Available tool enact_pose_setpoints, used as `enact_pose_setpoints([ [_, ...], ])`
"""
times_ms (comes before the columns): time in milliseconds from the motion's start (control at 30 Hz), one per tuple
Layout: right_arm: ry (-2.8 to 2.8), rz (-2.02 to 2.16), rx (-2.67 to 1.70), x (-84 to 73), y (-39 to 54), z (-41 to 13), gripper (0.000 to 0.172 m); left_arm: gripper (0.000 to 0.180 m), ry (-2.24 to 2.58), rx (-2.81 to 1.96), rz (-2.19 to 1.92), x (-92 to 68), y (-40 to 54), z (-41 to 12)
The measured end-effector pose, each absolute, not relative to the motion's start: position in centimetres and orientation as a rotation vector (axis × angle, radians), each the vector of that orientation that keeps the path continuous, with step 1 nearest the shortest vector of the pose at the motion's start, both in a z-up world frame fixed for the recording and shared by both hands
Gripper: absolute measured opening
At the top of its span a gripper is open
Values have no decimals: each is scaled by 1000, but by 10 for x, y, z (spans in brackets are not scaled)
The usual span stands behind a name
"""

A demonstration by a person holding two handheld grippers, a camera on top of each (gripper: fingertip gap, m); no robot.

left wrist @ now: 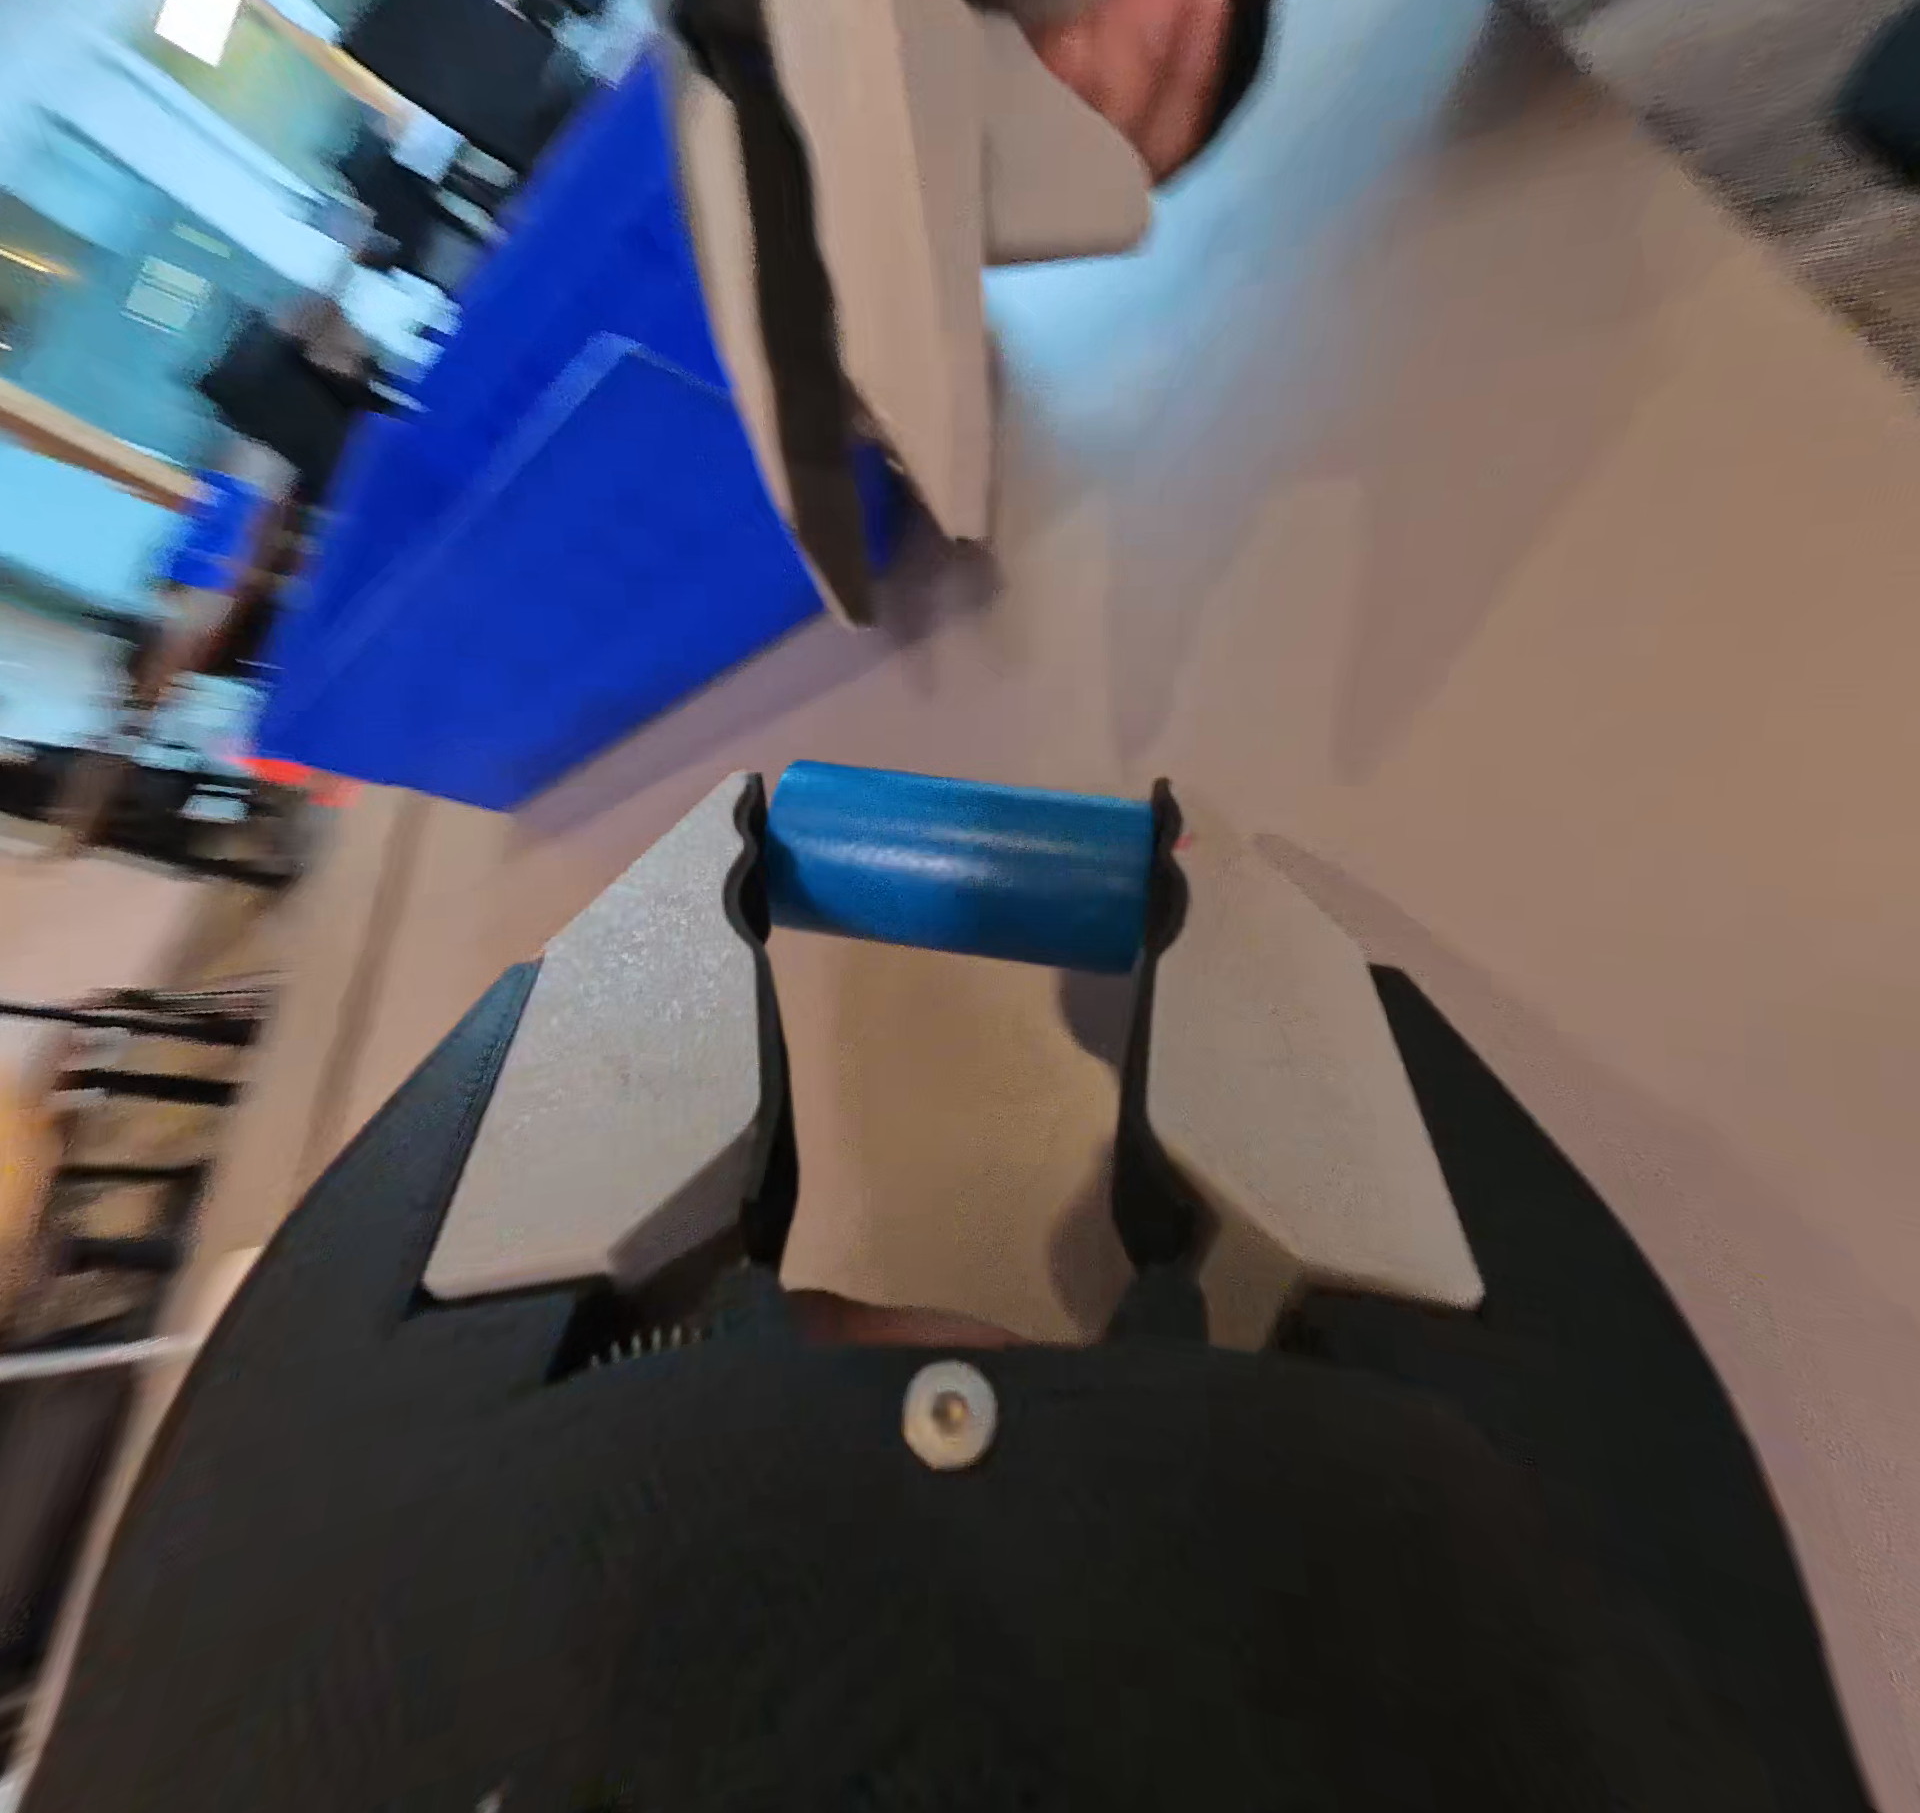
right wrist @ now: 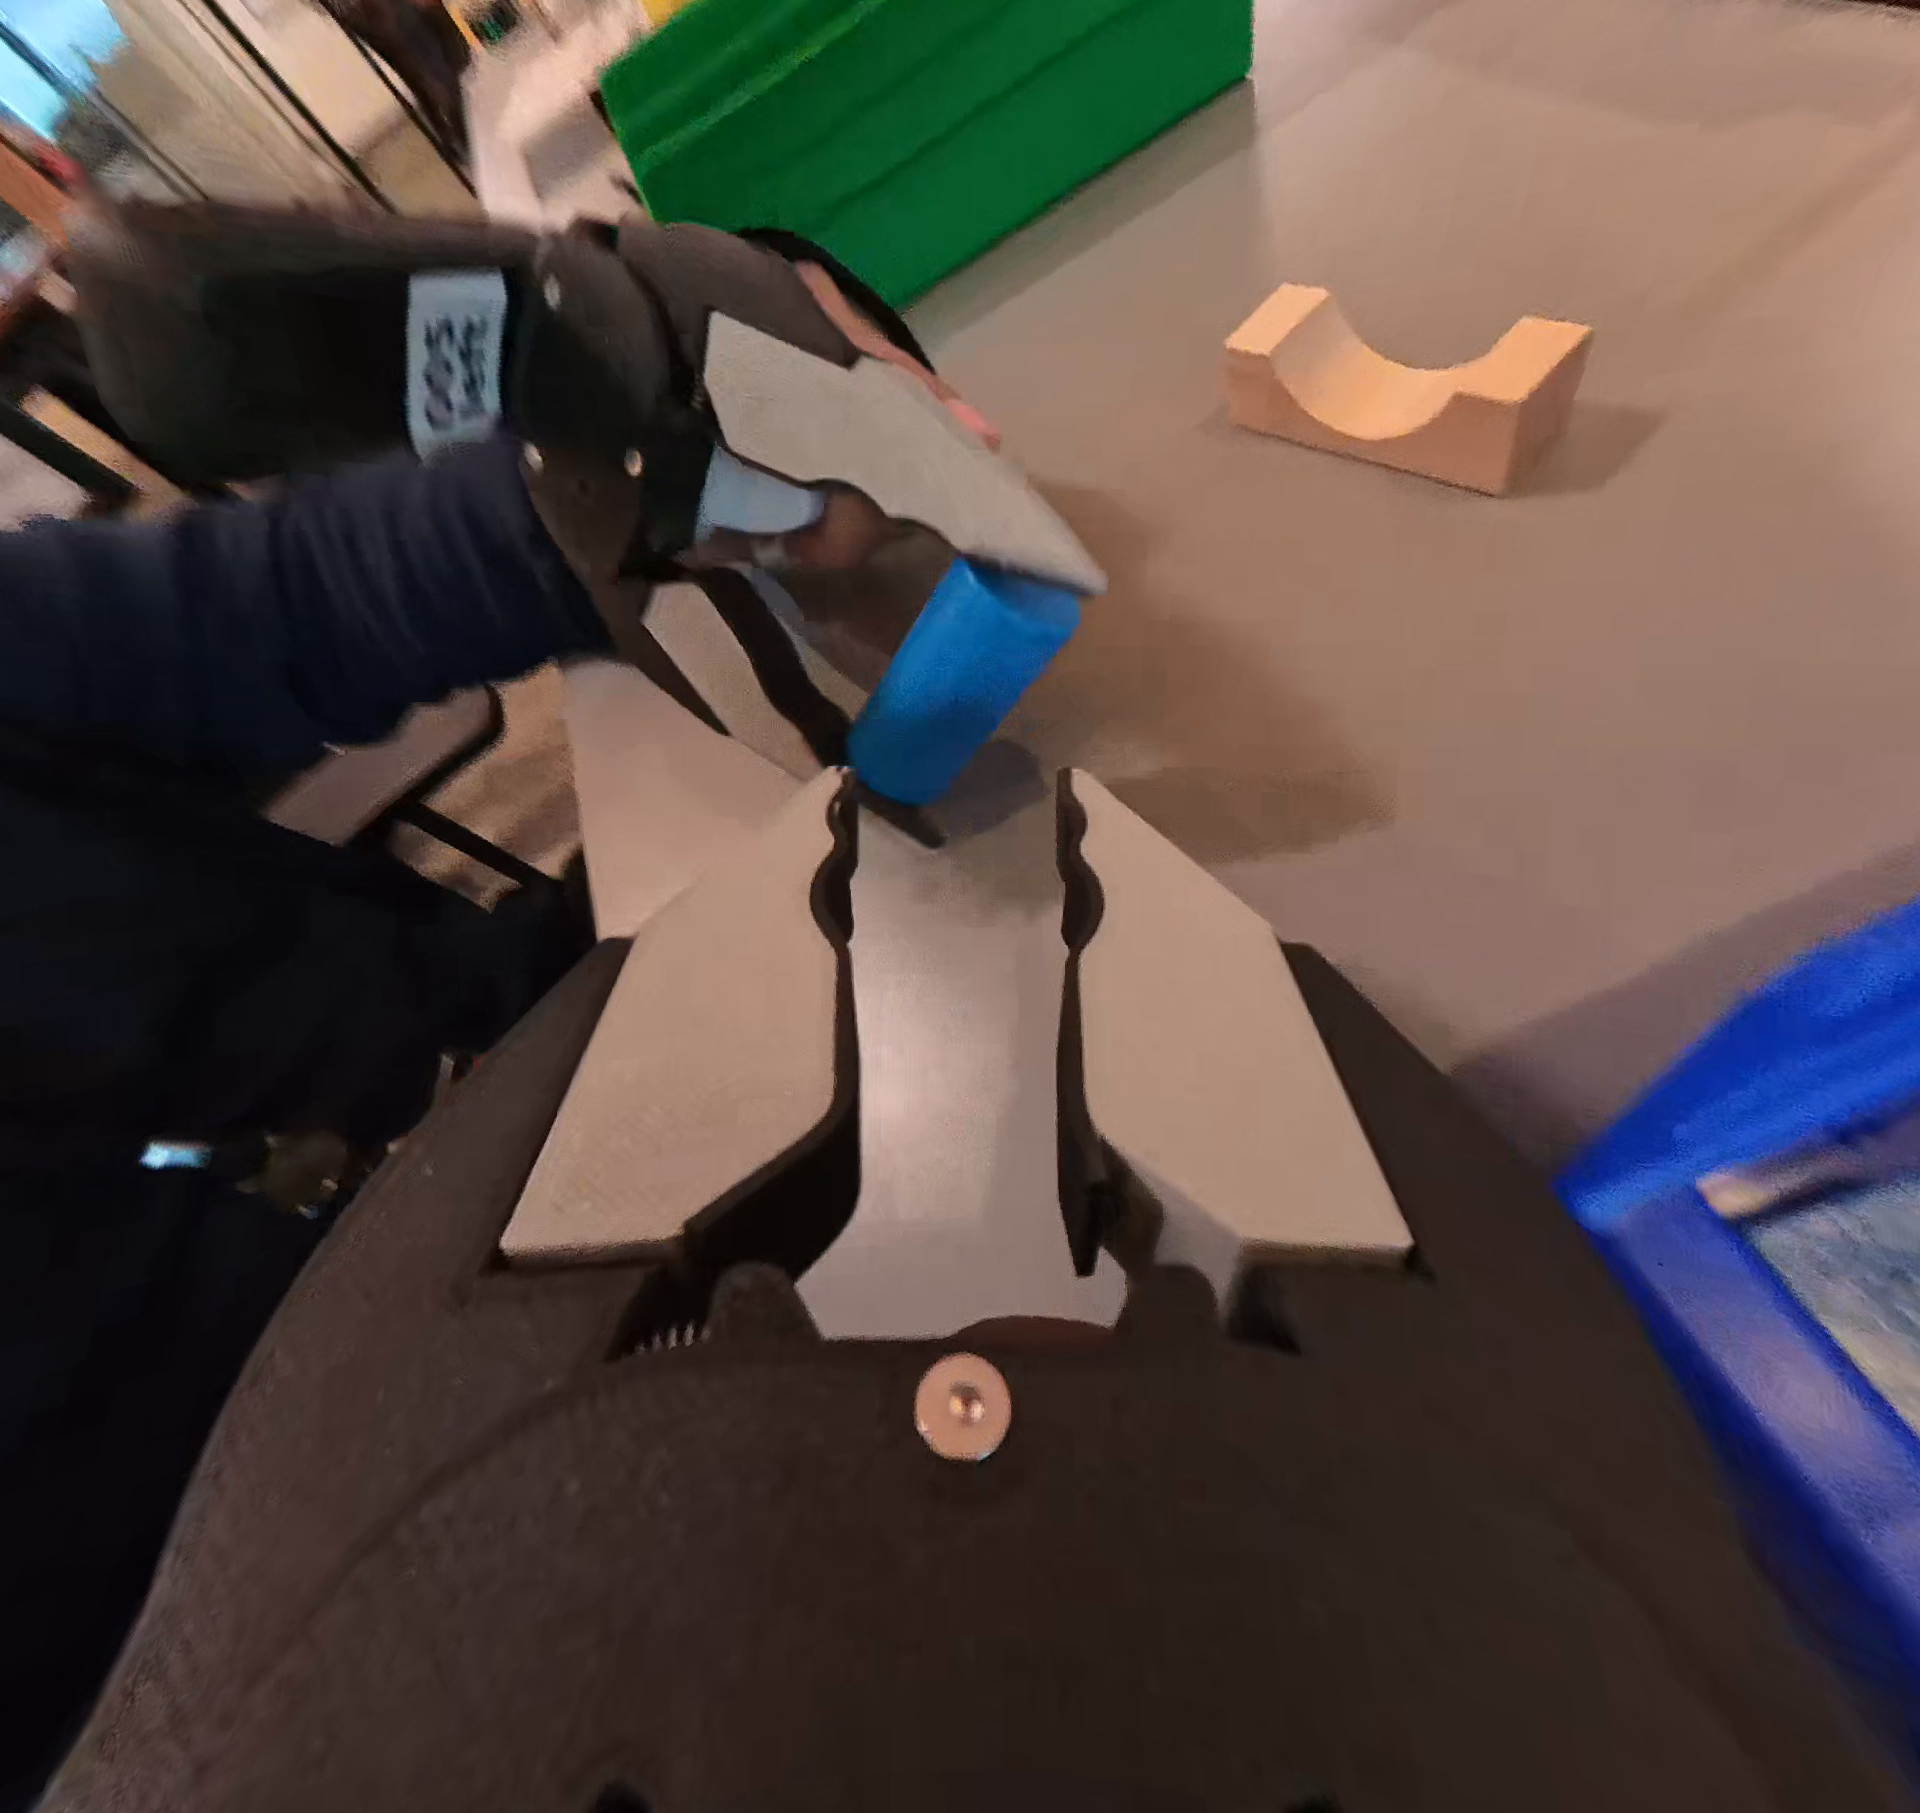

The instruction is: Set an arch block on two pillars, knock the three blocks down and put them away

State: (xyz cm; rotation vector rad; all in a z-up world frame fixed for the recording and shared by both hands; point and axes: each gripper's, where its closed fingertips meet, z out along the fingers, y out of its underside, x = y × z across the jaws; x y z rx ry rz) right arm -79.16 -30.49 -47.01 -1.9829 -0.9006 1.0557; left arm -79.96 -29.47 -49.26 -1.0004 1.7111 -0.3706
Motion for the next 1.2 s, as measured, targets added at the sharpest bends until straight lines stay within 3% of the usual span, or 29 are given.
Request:
enact_pose_setpoints([
  [200,-789,1354,-1827,-826,-303,-445,47,72,1547,-800,-205,-807,-296,-457],
  [367,-790,1352,-1855,-848,-301,-455,49,72,1478,-712,-131,-799,-306,-440],
  [533,-805,1434,-1785,-865,-308,-447,35,72,1475,-689,-109,-794,-312,-440],
  [967,-799,1459,-1720,-874,-309,-440,35,71,1444,-661,-98,-795,-313,-433],
  [1200,-837,1262,-1768,-872,-300,-450,34,71,1436,-667,-70,-796,-309,-437],
])
